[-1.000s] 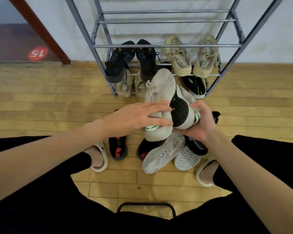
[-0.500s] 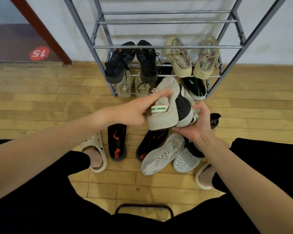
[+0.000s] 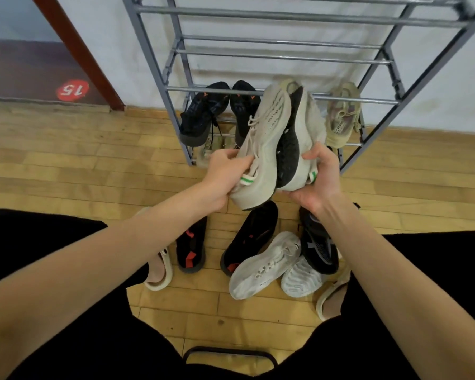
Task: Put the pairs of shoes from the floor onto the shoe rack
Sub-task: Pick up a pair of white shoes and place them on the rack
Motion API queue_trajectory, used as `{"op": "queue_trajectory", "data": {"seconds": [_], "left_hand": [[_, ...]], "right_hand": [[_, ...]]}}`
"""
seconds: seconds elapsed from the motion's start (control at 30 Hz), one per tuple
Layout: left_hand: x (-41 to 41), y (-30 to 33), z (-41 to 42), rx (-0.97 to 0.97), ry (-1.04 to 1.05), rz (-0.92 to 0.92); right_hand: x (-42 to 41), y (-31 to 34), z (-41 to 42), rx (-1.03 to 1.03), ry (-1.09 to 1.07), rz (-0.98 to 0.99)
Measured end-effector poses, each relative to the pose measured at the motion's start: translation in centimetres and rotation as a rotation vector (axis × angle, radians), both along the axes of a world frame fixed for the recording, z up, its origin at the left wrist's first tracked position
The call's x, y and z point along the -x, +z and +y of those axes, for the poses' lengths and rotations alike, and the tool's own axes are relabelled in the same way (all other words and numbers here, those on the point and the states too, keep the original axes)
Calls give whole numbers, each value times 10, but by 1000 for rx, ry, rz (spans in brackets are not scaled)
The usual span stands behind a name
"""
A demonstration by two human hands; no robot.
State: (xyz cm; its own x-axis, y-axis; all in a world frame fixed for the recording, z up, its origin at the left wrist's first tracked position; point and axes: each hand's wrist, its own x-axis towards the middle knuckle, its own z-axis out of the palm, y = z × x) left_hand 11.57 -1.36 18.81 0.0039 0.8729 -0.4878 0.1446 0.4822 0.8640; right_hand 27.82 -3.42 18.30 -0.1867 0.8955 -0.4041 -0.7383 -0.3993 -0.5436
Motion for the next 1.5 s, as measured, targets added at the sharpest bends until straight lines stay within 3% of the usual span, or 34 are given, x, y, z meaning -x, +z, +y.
{"op": "queue_trajectory", "data": {"seconds": [0.13,0.23,0.37,0.7,0.97,1.3,1.5], "left_hand": [[12,7,4,52,11,-168],[20,19,20,-145,98,-25],[46,29,50,-417,18,295],[84,24,127,-341,84,351],[78,14,192,-376,132,387],[84,1,256,-342,177,398],[88,-12,266,-342,185,378]], "right_hand": [[11,9,11,-50,-10,-70],[18,22,24,-36,24,-358],[32,31,35,-53,55,-773],[59,40,106,-218,36,-1630],[80,22,185,-104,97,-1785],[97,17,250,-126,97,-1673],[115,12,248,-115,111,-1680]]}}
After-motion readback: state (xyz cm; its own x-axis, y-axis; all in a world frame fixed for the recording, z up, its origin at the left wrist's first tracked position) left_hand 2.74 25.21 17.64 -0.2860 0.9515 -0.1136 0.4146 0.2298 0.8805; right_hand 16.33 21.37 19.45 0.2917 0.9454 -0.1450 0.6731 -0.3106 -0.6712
